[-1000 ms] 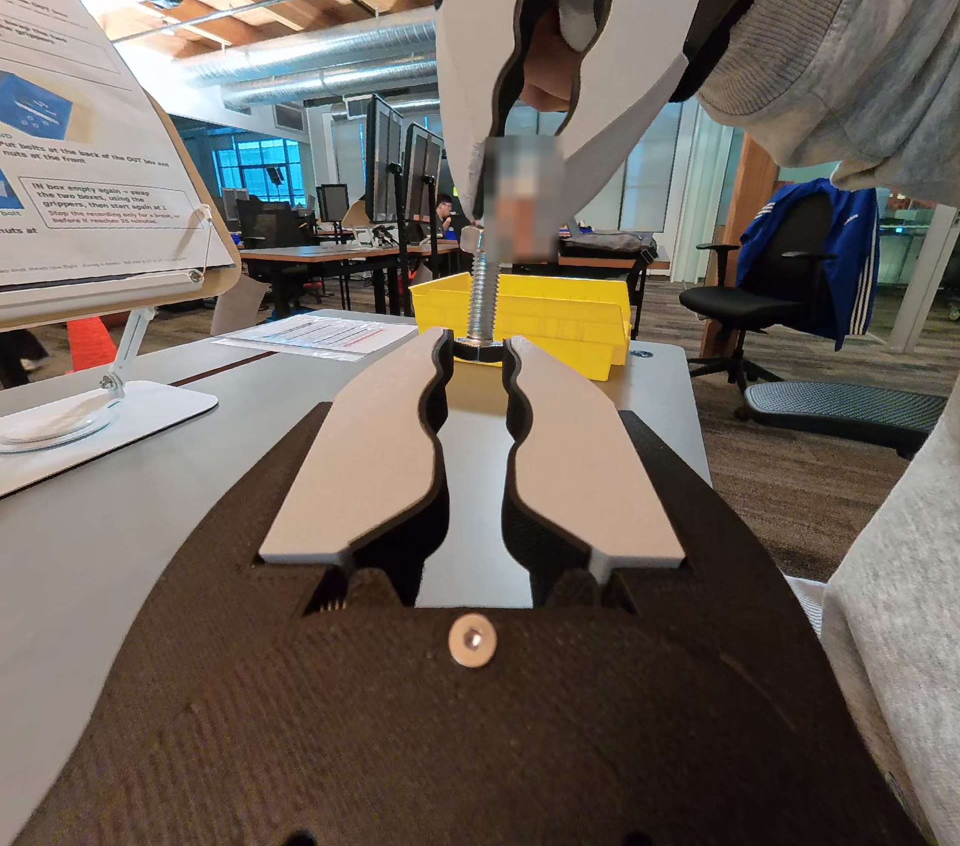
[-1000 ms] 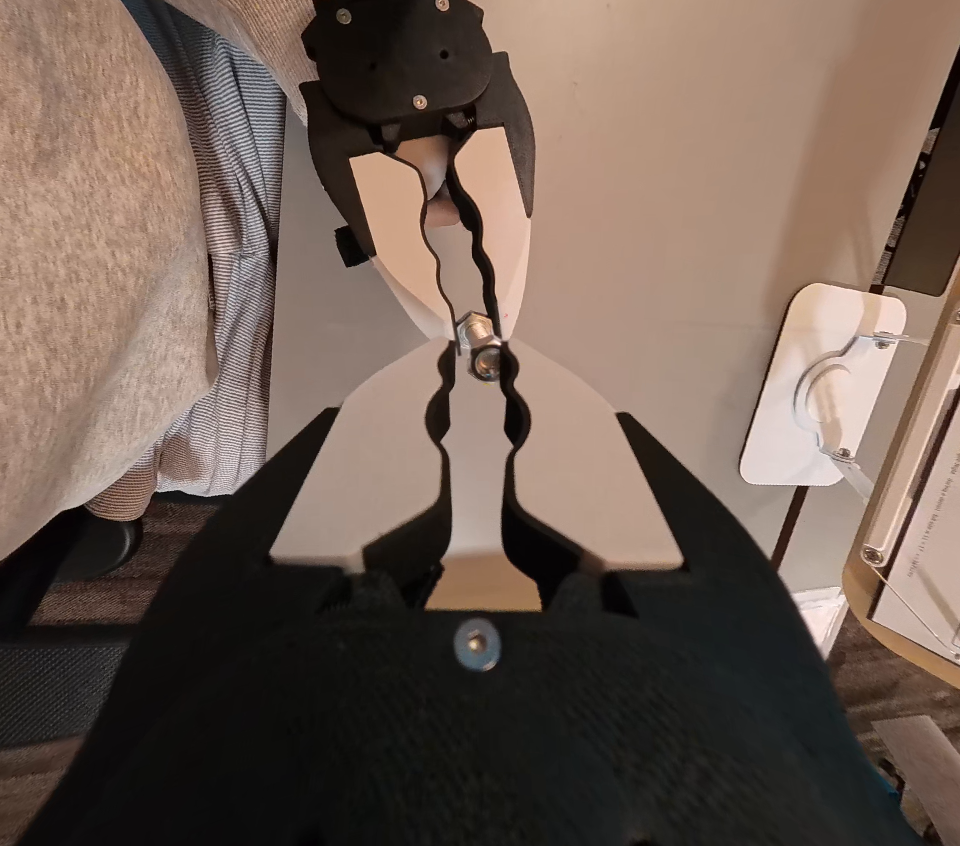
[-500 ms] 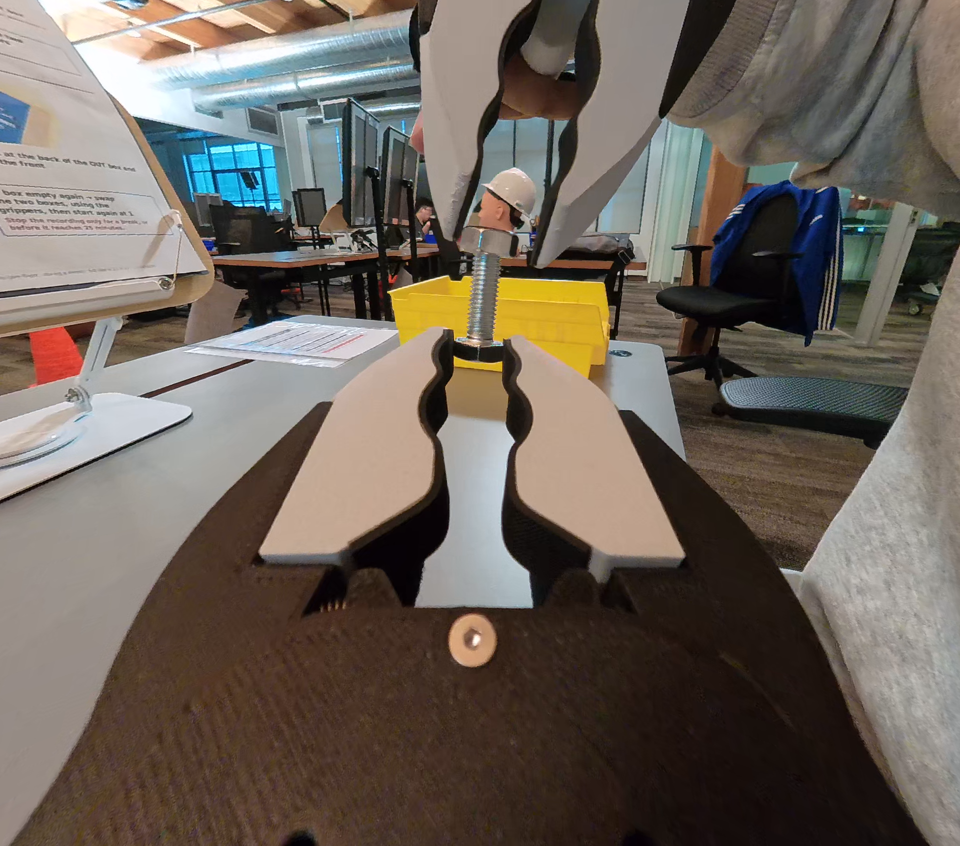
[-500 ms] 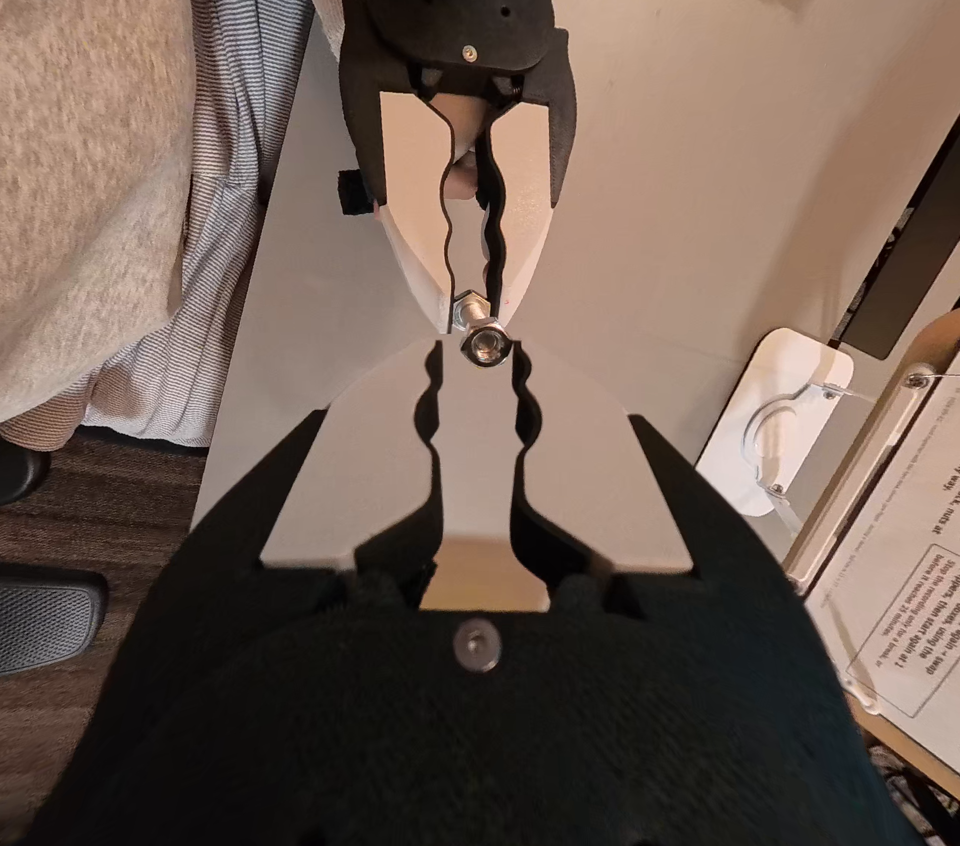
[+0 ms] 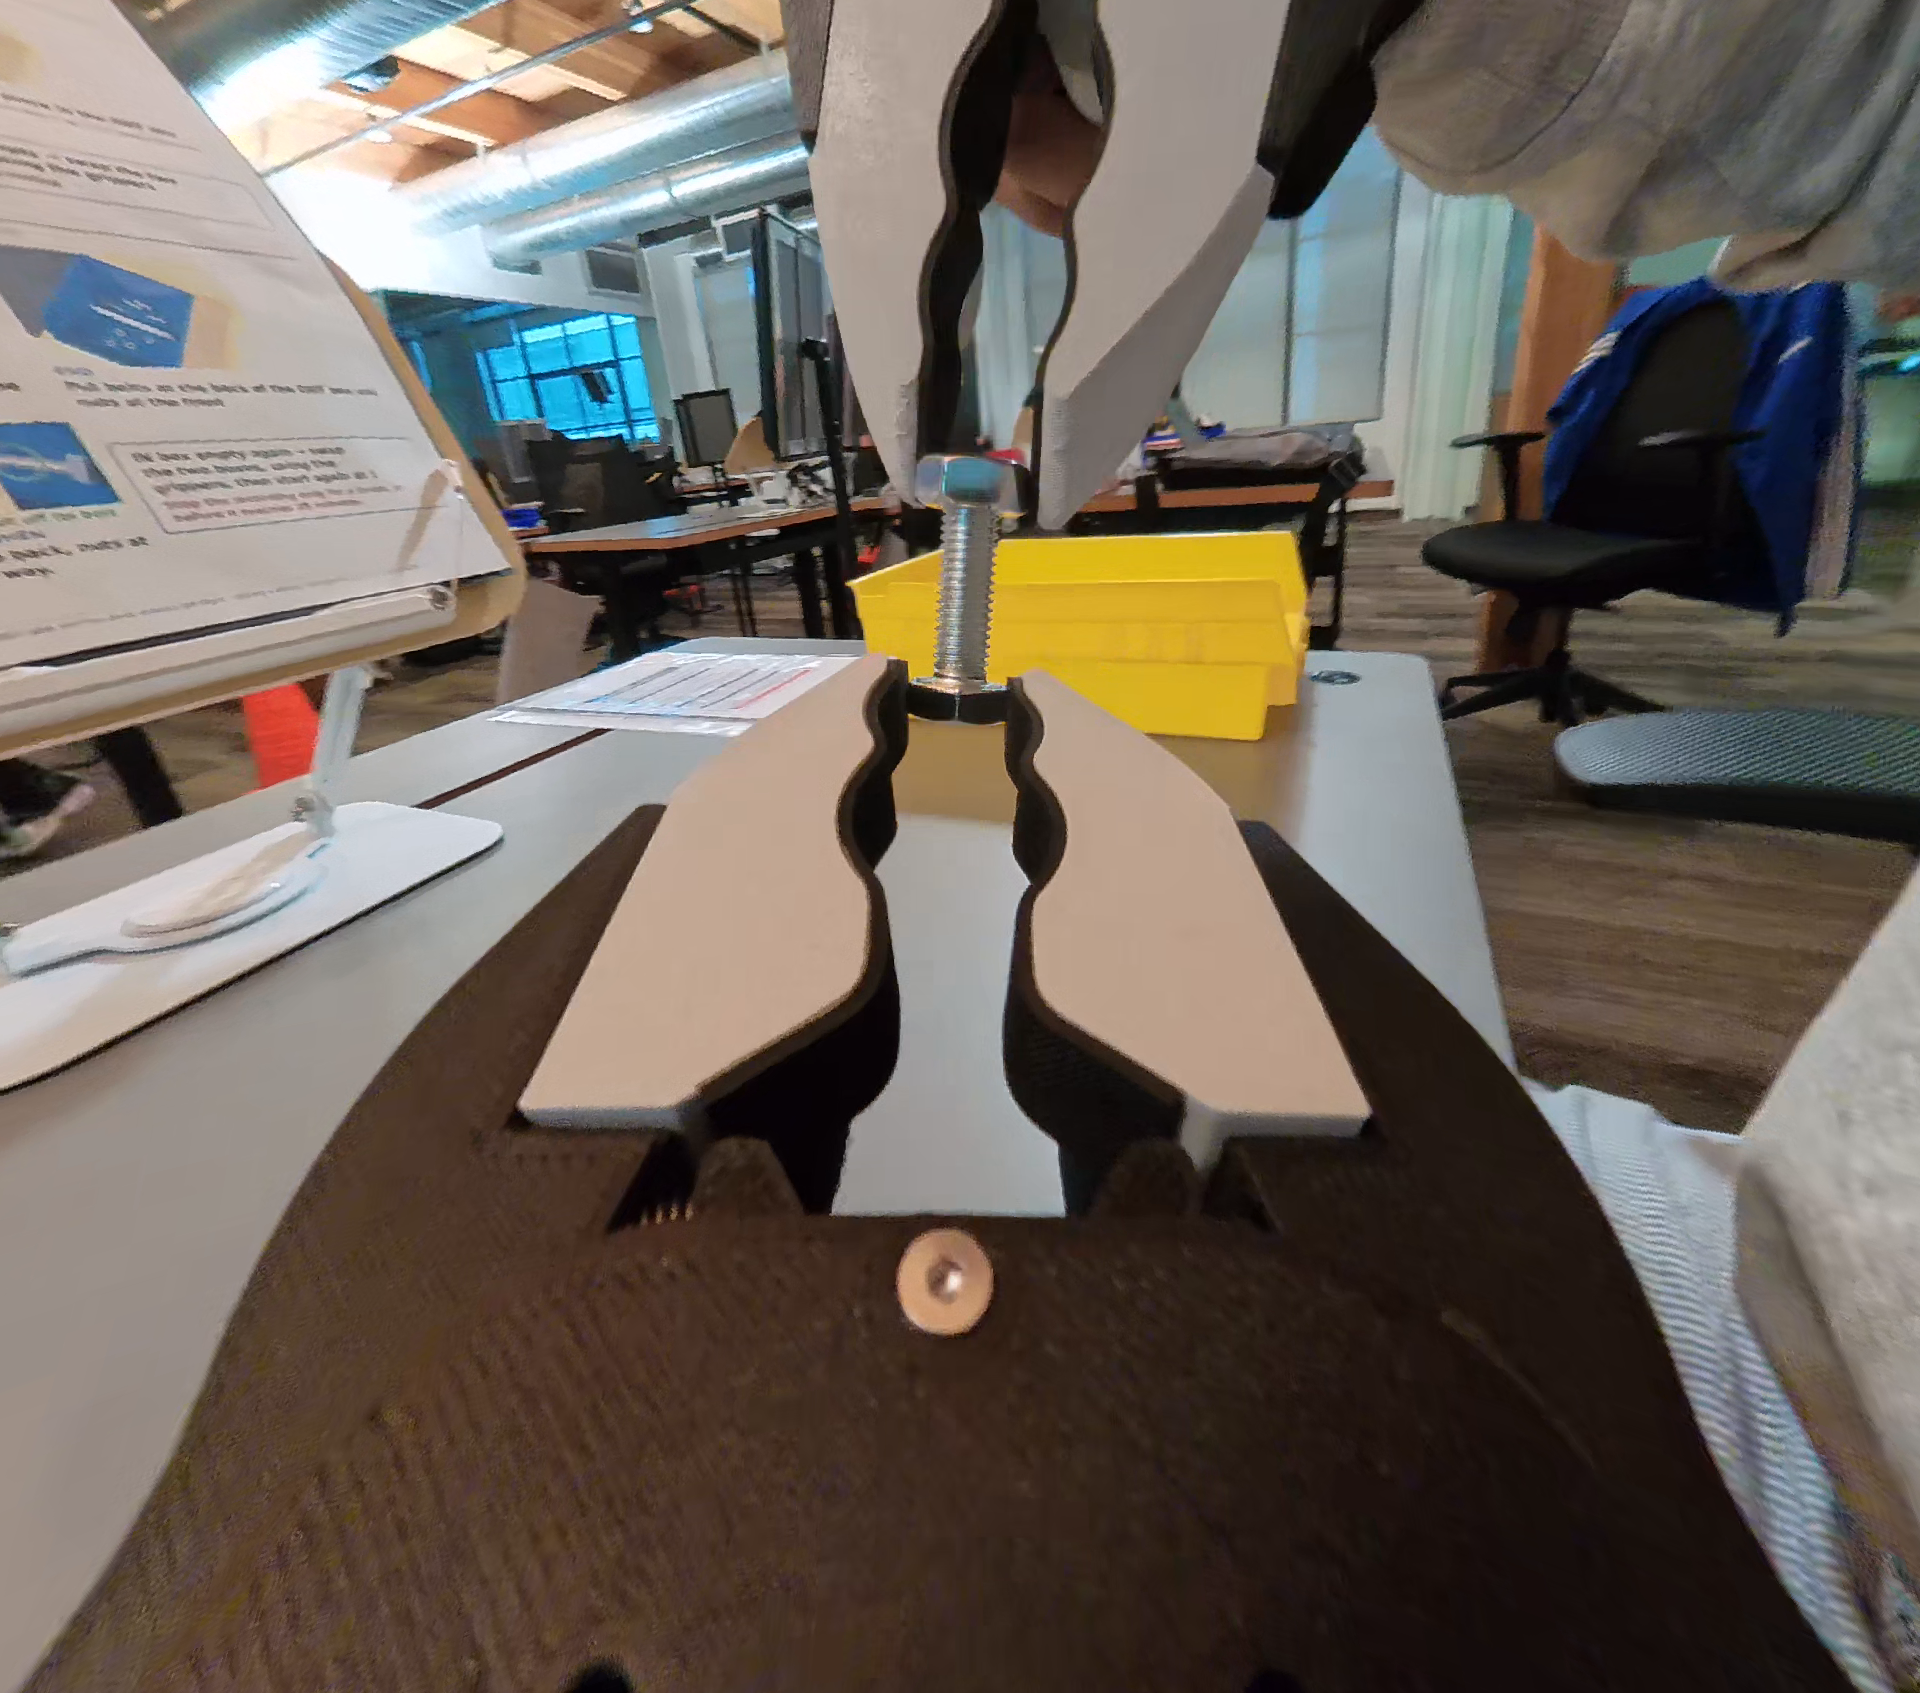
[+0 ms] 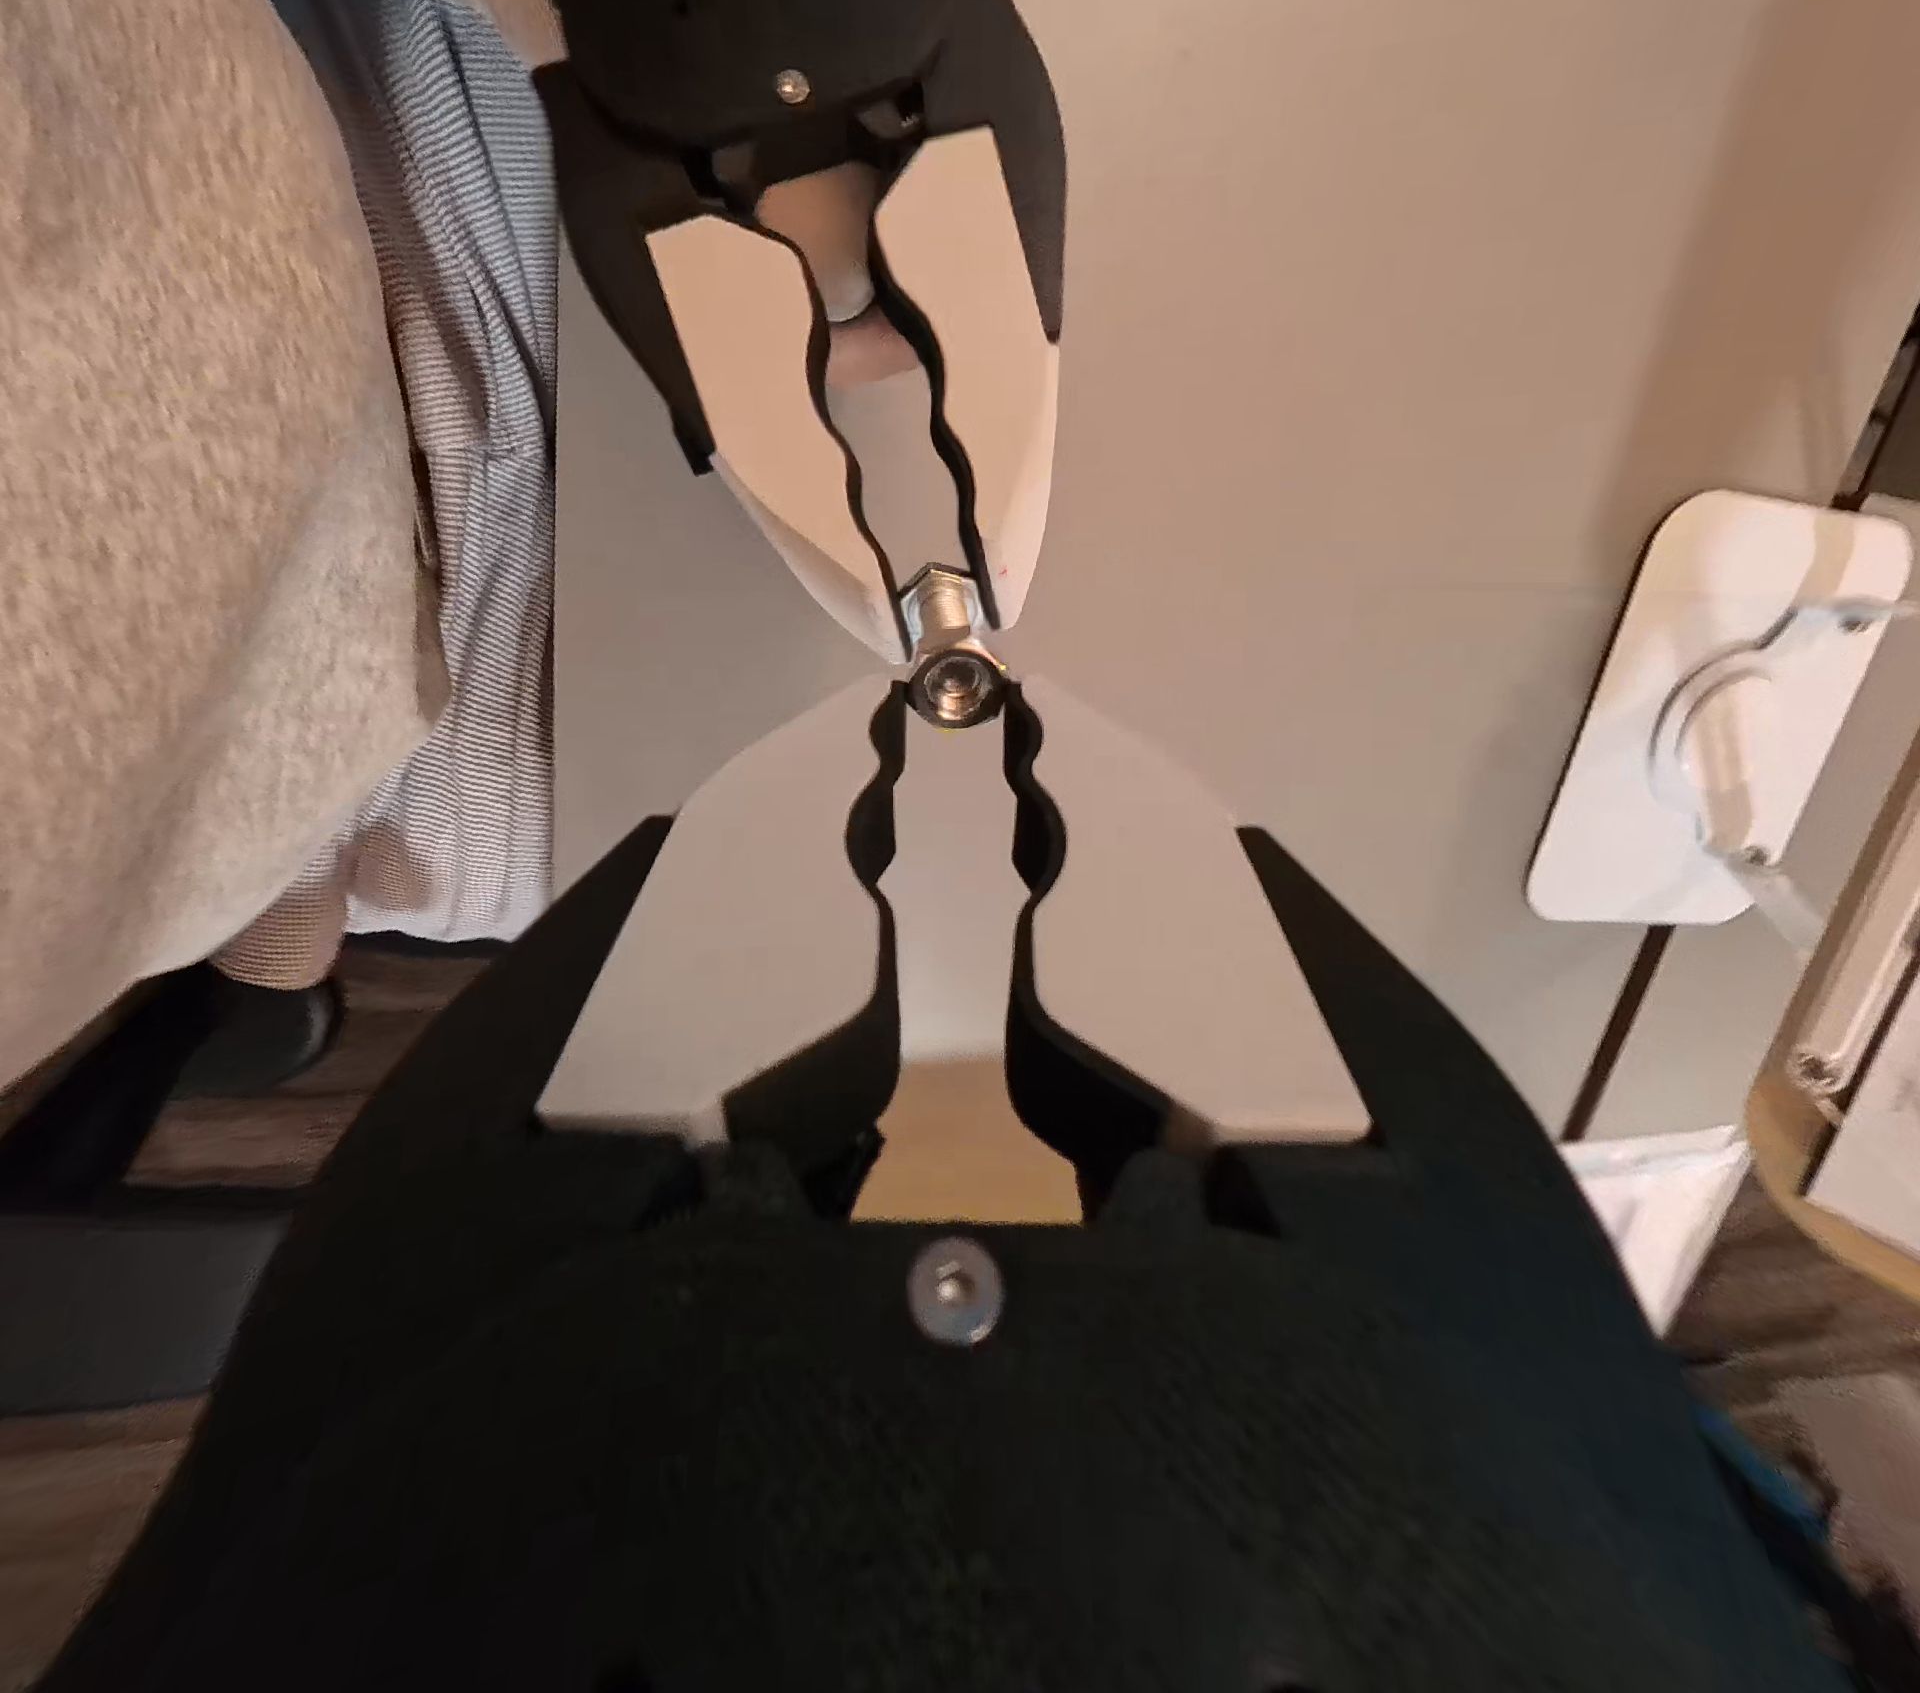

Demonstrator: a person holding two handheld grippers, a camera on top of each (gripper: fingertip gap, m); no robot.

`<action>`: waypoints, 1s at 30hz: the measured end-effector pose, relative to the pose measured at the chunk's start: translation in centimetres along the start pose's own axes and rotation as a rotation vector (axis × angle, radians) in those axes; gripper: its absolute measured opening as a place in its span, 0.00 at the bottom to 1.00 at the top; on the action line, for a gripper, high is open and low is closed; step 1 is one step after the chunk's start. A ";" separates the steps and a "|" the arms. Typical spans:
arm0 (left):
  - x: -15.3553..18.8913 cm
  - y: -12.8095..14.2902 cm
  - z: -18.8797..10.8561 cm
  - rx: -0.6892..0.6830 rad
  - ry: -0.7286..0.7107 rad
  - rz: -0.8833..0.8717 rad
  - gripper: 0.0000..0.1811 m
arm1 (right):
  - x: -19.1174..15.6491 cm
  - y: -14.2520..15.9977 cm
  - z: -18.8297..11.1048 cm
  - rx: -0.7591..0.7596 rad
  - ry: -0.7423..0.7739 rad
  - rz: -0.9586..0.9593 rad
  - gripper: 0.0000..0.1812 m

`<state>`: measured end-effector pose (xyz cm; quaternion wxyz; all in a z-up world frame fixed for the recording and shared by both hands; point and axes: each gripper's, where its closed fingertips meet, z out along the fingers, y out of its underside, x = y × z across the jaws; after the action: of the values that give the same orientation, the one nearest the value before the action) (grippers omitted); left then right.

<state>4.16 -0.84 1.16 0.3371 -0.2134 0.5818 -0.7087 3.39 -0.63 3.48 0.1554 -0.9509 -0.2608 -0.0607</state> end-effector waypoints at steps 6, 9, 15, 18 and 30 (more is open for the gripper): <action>-0.4 -0.2 0.0 -0.008 -0.048 0.043 0.10 | 0.2 -0.2 -0.1 0.011 -0.005 0.226 0.10; -0.4 -0.3 0.0 0.002 -0.041 0.027 0.10 | 0.2 -0.4 -0.3 0.037 -0.009 0.245 0.10; -0.5 -0.4 -0.1 0.014 -0.026 -0.027 0.11 | 0.8 -0.7 -1.0 0.099 0.020 0.228 0.17; -0.9 -0.6 -0.3 0.029 -0.030 -0.067 0.11 | 1.0 -0.6 -1.2 0.146 0.054 0.230 0.18; -3.2 -0.4 -1.0 0.062 -0.099 -0.195 0.11 | 2.4 -0.4 -2.6 0.814 0.371 0.326 0.22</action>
<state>5.52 2.23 1.58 0.3014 -0.2932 0.5189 -0.7443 5.17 -0.01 6.49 0.5666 -0.8144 -0.0787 -0.0970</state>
